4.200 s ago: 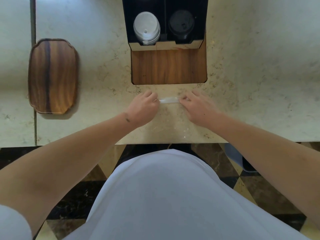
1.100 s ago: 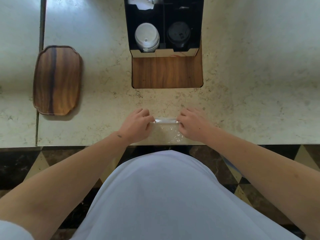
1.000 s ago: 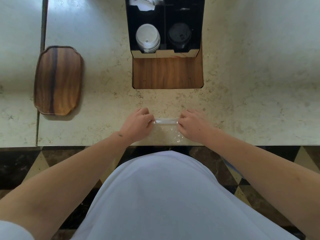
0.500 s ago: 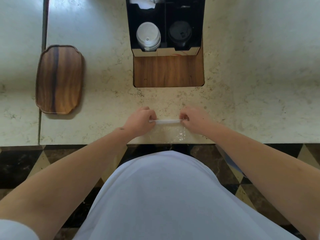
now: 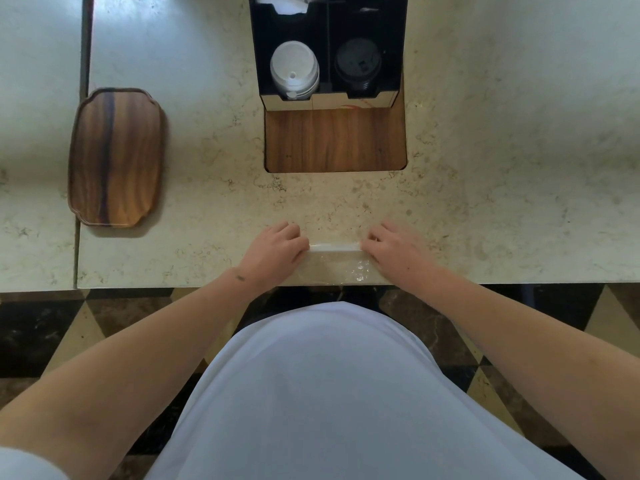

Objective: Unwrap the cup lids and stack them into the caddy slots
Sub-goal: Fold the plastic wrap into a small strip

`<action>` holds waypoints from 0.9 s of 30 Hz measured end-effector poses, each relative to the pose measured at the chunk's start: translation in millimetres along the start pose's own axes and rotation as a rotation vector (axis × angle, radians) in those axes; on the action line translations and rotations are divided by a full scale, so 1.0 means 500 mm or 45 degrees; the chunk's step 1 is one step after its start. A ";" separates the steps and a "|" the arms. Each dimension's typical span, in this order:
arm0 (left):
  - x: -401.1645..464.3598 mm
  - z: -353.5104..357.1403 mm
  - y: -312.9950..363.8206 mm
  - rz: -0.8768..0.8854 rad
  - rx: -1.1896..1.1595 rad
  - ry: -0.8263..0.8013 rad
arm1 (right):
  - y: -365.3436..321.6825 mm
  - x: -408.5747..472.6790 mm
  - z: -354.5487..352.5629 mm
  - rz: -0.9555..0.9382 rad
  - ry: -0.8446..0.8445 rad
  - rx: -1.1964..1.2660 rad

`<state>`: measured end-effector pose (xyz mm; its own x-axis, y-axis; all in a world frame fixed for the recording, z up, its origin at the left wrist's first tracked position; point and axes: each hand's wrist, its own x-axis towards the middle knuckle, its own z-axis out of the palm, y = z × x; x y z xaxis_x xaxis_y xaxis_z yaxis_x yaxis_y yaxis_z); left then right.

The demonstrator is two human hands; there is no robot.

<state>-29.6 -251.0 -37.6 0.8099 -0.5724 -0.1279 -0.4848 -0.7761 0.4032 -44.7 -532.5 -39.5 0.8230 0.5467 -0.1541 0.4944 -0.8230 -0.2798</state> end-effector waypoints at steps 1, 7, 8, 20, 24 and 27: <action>-0.006 0.004 -0.001 0.039 0.030 0.021 | -0.003 -0.012 0.006 -0.039 0.010 -0.064; -0.027 -0.002 0.012 -0.072 0.029 0.058 | -0.014 -0.042 0.034 0.126 0.119 0.047; -0.030 -0.004 0.018 -0.115 0.019 0.061 | -0.015 -0.037 0.039 0.176 0.129 0.081; 0.026 -0.016 0.030 -0.605 -0.366 -0.195 | 0.003 0.025 0.020 0.360 -0.055 0.432; 0.019 -0.020 0.015 -0.509 -0.320 -0.303 | -0.001 0.023 0.019 0.284 -0.059 0.399; 0.010 -0.020 0.009 -0.455 -0.287 -0.275 | -0.008 0.010 0.018 0.221 -0.001 0.381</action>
<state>-24.3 -254.9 -27.1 0.8141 -0.3402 -0.4706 -0.0851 -0.8716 0.4828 -44.9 -525.1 -47.6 0.8876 0.4024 -0.2242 0.2427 -0.8221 -0.5150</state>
